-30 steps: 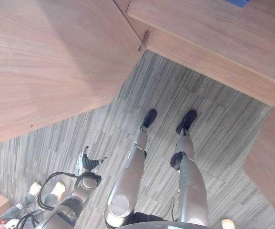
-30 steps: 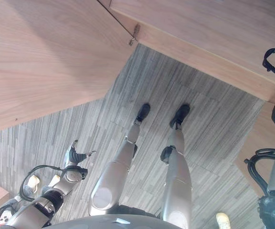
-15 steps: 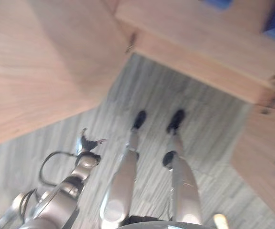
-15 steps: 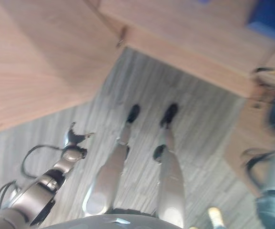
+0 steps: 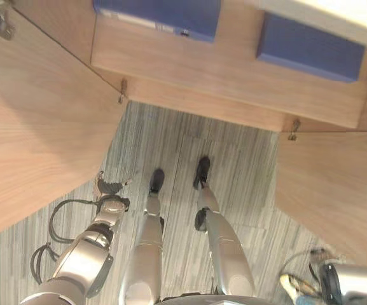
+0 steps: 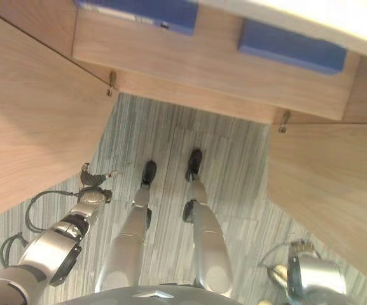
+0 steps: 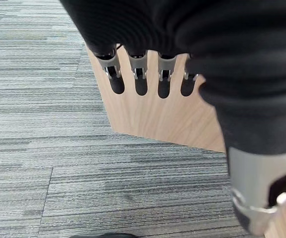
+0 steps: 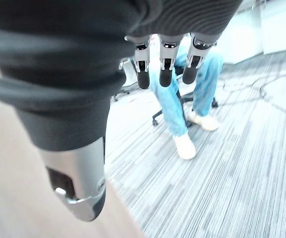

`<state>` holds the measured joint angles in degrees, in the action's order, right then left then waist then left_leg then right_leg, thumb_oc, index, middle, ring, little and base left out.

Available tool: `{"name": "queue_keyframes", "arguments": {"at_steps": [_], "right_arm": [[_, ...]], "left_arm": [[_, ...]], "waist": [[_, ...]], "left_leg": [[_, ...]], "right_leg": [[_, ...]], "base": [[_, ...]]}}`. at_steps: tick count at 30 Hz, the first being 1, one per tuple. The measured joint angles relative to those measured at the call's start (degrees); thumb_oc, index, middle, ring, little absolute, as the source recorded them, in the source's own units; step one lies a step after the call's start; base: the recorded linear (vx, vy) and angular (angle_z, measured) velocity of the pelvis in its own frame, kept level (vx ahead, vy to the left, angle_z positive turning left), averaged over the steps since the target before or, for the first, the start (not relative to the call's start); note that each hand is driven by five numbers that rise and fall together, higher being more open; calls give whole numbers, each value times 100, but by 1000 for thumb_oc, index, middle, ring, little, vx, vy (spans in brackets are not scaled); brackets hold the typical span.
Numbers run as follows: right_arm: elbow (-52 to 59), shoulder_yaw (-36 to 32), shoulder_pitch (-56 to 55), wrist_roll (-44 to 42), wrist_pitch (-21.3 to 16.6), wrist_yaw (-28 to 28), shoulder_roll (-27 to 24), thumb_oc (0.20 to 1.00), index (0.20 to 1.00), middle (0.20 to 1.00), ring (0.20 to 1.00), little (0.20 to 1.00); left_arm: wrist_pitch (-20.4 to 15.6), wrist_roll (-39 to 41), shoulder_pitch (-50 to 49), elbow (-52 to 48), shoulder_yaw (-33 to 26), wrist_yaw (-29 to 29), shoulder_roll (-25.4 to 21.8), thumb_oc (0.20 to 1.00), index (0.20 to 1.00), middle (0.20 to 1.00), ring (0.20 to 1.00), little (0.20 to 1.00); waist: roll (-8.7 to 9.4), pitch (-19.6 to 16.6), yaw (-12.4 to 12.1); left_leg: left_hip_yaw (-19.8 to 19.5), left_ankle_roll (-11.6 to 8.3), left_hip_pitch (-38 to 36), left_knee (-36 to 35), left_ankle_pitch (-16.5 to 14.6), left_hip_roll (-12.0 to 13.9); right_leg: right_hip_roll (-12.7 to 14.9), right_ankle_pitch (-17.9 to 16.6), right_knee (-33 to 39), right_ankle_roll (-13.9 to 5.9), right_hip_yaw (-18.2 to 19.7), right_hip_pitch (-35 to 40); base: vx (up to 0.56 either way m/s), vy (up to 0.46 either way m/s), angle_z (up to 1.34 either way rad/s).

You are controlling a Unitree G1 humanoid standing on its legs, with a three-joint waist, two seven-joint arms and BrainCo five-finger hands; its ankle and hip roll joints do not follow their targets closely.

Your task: Put the empty folder in the office cabinet

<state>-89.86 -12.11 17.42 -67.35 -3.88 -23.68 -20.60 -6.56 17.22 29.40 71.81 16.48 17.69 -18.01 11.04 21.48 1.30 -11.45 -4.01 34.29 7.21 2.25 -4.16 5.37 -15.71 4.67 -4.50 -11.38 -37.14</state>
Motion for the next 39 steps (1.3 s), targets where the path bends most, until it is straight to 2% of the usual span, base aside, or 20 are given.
{"name": "queue_keyframes", "arguments": {"at_steps": [3,4,7,8,10,12,13,17,18,19,21,25,27,31,33,34,35,36,37,39], "right_arm": [[-28,-210,-472,320,175,166,8,1000,1000,1000,1000,1000],[-24,-193,-641,494,170,234,33,1000,1000,1000,1000,1000],[-31,-422,-994,869,272,396,109,1000,1000,1000,1000,1000],[-30,-653,-1293,1246,310,492,227,1000,1000,1000,1000,1000],[-89,-542,-1707,1498,435,558,260,1000,1000,1000,1000,1000],[-93,-608,-1963,1798,450,580,303,1000,1000,1000,1000,1000],[-137,-473,-2180,1971,493,630,340,1000,1000,1000,1000,1000],[-257,-648,-2509,2598,569,678,489,1000,1000,1000,1000,1000],[-257,-648,-2509,2598,569,678,489,1000,1000,1000,1000,1000],[-262,-676,-2529,2702,651,680,500,1000,1000,1000,1000,1000],[-289,-681,-2539,2867,673,670,518,1000,1000,1000,1000,1000],[-266,-708,-2671,3146,633,651,490,1000,1000,1000,1000,1000],[-260,-900,-2644,3192,664,601,479,1000,1000,1000,1000,1000],[-215,-881,-2659,3249,639,553,466,1000,1000,1000,1000,1000],[-103,-800,-2477,3255,655,529,455,1000,1000,1000,1000,1000],[11,-806,-2230,3262,663,518,448,1000,1000,1000,1000,1000],[41,-796,-2134,3264,661,509,435,1000,1000,1000,1000,1000],[126,-791,-1977,3264,659,507,424,1000,1000,1000,1000,1000],[144,-790,-1910,3264,654,494,410,1000,1000,1000,1000,1000],[172,-627,-1685,3243,639,486,336,1000,1000,1000,1000,1000]], "left_arm": [[6,15,-599,13,-231,-143,-225,1000,1000,1000,1000,1000],[34,40,-881,33,-335,-202,-315,1000,1000,1000,1000,1000],[45,34,-1282,3,-515,-335,-425,1000,1000,1000,1000,1000],[103,33,-1623,17,-729,-419,-419,1000,1000,1000,1000,1000],[123,29,-2010,27,-722,-496,-359,1000,1000,1000,1000,1000],[124,27,-2355,97,-773,-563,-315,1000,1000,1000,1000,1000],[127,-19,-2529,264,-795,-594,-242,1000,1000,1000,1000,1000],[177,-204,-2823,468,-1126,-643,31,1000,1000,1000,1000,1000],[177,-204,-2823,468,-1126,-643,31,1000,1000,1000,1000,1000],[184,-216,-2924,465,-1219,-653,88,1000,1000,1000,1000,1000],[184,-216,-2932,465,-1275,-651,114,1000,1000,1000,1000,1000],[205,-217,-3143,496,-1256,-655,171,1000,1000,1000,1000,1000],[209,-257,-3122,471,-1261,-656,179,1000,1000,1000,1000,1000],[230,-319,-3157,512,-1210,-682,267,1000,1000,1000,1000,1000],[224,-449,-3174,560,-1193,-704,341,1000,1000,1000,1000,1000],[230,-511,-3139,576,-1207,-708,347,1000,1000,1000,1000,1000],[238,-518,-3088,542,-1219,-698,362,1000,1000,1000,1000,1000],[237,-520,-3052,511,-1218,-696,379,1000,1000,1000,1000,1000],[226,-528,-3060,546,-1215,-699,395,1000,1000,1000,1000,1000],[228,-530,-2941,652,-1208,-692,411,1000,1000,1000,1000,1000]], "waist": [[103,-146,12],[107,-350,17],[92,-430,13],[63,-546,9],[-54,-1049,22],[-169,-1238,53],[-296,-1587,184],[-557,-1919,386],[-557,-1919,386],[-662,-1966,450],[-703,-2053,476],[-647,-2144,596],[-832,-2185,611],[-825,-2144,695],[-864,-2121,712],[-1028,-1966,693],[-1096,-1893,687],[-1180,-1804,654],[-1230,-1759,623],[-1295,-1721,511]], "left_leg": [[141,49,-393,-37,-62,2],[208,58,-505,-70,-68,7],[358,170,-1012,-190,-74,-29],[428,290,-1490,-274,-154,-39],[568,348,-1732,-327,-199,-83],[719,444,-2220,-419,-256,-103],[793,530,-2330,-401,-341,-153],[1113,654,-3213,-727,-364,-221],[1113,654,-3213,-727,-364,-221],[1279,725,-3462,-946,-337,-154],[1421,748,-3763,-1169,-248,-106],[1707,716,-4170,-1224,-376,-125],[2023,787,-4183,-1227,-439,-54],[2253,708,-4366,-1214,-434,-104],[2471,681,-4390,-1164,-384,-99],[2751,753,-4295,-1166,-311,56],[2861,817,-4265,-1195,-344,146],[2899,810,-4267,-1222,-330,250],[2922,809,-4273,-1222,-307,317],[2997,755,-4236,-1220,-192,494]], "right_leg": [[-11,110,1,62,146,315],[2,283,-2,-66,145,363],[76,182,-4,-150,140,770],[93,183,3,-145,172,1190],[124,378,0,-101,248,1348],[179,383,5,-104,275,1731],[232,398,7,-111,290,1828],[297,442,37,-181,448,2417],[297,442,37,-181,448,2417],[281,556,35,-360,408,2534],[282,544,-10,-362,172,2645],[244,428,-71,-320,323,2833],[188,499,-92,-437,310,2778],[173,494,-195,-435,317,2738],[210,761,-231,-502,56,2646],[292,959,-475,-620,-366,2538],[386,978,-774,-518,-703,2367],[485,988,-1122,-511,-765,2311],[575,974,-1371,-537,-723,2312],[935,1114,-2354,-488,-209,2311]], "base": [[-31,146,-23],[-6,188,-33],[13,252,-16],[32,222,-26],[26,225,-33],[10,176,-38],[4,174,-33],[20,113,-40],[3,61,-62],[-8,69,-49],[-25,76,-53],[-23,49,-51],[-55,39,-61],[-77,22,-44],[-205,-29,-55],[-217,-50,-78],[-167,-58,-67],[-147,-62,-34],[-145,-56,-20],[-109,-84,-9]]}}
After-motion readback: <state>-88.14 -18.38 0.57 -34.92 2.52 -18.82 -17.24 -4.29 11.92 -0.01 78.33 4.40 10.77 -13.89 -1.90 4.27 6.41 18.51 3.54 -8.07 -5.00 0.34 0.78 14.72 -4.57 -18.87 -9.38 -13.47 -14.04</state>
